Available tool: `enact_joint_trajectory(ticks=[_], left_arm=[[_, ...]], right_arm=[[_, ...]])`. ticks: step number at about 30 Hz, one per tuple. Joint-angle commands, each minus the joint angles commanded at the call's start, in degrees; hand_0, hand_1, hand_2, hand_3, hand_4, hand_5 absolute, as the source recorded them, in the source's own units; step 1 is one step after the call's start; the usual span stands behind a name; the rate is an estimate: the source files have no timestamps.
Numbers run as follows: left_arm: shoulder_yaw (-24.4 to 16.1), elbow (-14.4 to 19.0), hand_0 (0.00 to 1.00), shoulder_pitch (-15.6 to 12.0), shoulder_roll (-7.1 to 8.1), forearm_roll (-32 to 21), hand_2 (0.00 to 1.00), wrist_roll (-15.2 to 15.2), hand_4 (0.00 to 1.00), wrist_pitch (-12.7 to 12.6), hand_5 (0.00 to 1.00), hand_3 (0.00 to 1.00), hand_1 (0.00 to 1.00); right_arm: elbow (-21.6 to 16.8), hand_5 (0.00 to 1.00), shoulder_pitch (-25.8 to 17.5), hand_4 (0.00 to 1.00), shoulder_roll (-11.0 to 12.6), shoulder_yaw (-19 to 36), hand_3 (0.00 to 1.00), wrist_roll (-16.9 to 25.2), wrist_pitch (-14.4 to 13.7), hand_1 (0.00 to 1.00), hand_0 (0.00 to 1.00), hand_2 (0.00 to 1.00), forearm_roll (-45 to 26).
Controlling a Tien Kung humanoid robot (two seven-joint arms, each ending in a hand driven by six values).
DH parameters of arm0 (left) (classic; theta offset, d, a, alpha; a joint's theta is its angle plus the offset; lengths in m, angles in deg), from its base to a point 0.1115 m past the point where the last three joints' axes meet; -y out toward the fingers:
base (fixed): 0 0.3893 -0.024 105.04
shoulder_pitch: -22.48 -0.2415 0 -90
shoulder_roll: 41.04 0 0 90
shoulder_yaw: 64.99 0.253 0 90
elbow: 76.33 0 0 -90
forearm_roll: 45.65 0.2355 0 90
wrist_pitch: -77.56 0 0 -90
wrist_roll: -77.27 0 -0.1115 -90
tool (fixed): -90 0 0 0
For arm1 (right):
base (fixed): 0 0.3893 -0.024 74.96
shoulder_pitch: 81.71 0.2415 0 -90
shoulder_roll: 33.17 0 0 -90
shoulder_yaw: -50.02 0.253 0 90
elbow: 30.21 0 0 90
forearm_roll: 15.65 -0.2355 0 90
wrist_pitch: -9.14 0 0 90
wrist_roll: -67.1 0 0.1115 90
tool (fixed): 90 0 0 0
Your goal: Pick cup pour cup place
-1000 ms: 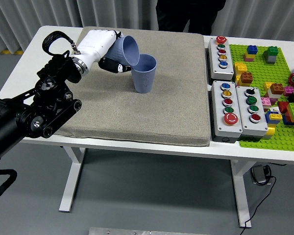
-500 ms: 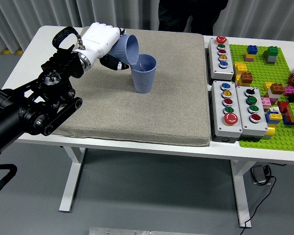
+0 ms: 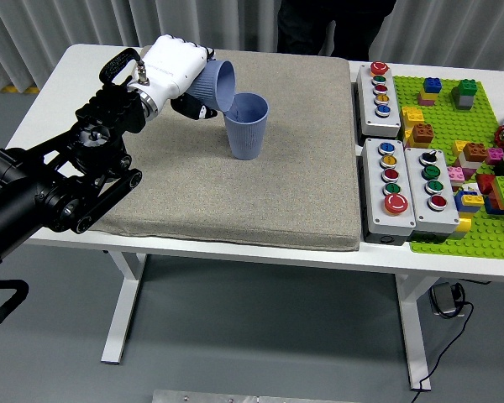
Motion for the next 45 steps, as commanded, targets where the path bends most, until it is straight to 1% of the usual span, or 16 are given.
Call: enact_joint_trajectory(ticks=[9, 21, 28, 35, 45], left_arm=[[0.52, -0.01, 0.539, 0.84, -0.2, 0.0, 0.504, 0.56, 0.894, -0.29, 0.175, 0.498, 0.522], [2.74, -0.69, 0.539, 2.05, -0.43, 0.0, 0.504, 0.89, 0.894, -0.56, 0.179, 0.499, 0.519], [4.92, -1.02, 0.535, 3.3, -0.37, 0.0, 0.502, 1.03, 0.894, -1.18, 0.182, 0.498, 0.52], [7.53, -1.82, 0.536, 4.49, -0.62, 0.0, 0.503, 1.25, 0.895, -1.03, 0.179, 0.497, 0.519], [8.15, -2.16, 0.533, 4.92, -0.68, 0.0, 0.501, 1.33, 0.895, -1.11, 0.186, 0.492, 0.519]], right_arm=[[0.03, 0.307, 0.2, 0.026, 0.05, -0.15, 0.629, 0.03, -0.04, 0.704, 0.7, 0.654, -0.3], [0.04, 0.305, 0.25, 0.026, 0.07, -0.16, 0.628, 0.04, -0.06, 0.704, 0.7, 0.654, -0.36], [0.03, 0.304, 0.45, 0.026, 0.1, -0.3, 0.628, 0.02, -0.13, 0.704, 0.7, 0.654, -0.67], [0.04, 0.304, 0.53, 0.026, 0.13, -0.42, 0.629, 0.02, -0.17, 0.704, 0.7, 0.654, -0.9], [0.05, 0.303, 0.53, 0.026, 0.17, -0.53, 0.629, 0.04, -0.2, 0.705, 0.7, 0.654, -1.11]])
